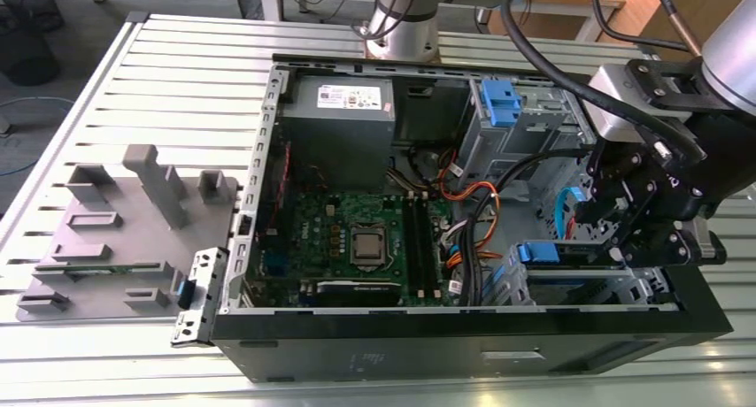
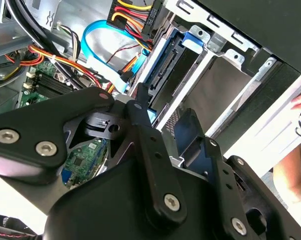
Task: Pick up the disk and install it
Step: 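Insert the first disk wire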
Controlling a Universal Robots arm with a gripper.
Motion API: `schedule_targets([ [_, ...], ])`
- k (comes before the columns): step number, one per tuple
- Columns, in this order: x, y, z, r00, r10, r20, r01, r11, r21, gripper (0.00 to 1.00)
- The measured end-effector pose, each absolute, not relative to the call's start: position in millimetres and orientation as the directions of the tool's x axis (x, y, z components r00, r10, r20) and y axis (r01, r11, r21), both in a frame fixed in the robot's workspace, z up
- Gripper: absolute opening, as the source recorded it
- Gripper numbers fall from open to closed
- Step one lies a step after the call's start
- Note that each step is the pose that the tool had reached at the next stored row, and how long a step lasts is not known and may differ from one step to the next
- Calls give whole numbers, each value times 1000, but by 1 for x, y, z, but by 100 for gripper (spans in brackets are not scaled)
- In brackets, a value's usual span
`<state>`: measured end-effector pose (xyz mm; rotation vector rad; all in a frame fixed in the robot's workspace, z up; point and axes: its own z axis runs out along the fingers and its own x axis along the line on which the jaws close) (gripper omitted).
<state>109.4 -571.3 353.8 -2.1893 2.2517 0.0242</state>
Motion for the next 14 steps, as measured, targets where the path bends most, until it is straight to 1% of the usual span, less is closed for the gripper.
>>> schedule_targets([
  [14,109,-571,360,-28,-1000,-11,-1000,28,10,48],
])
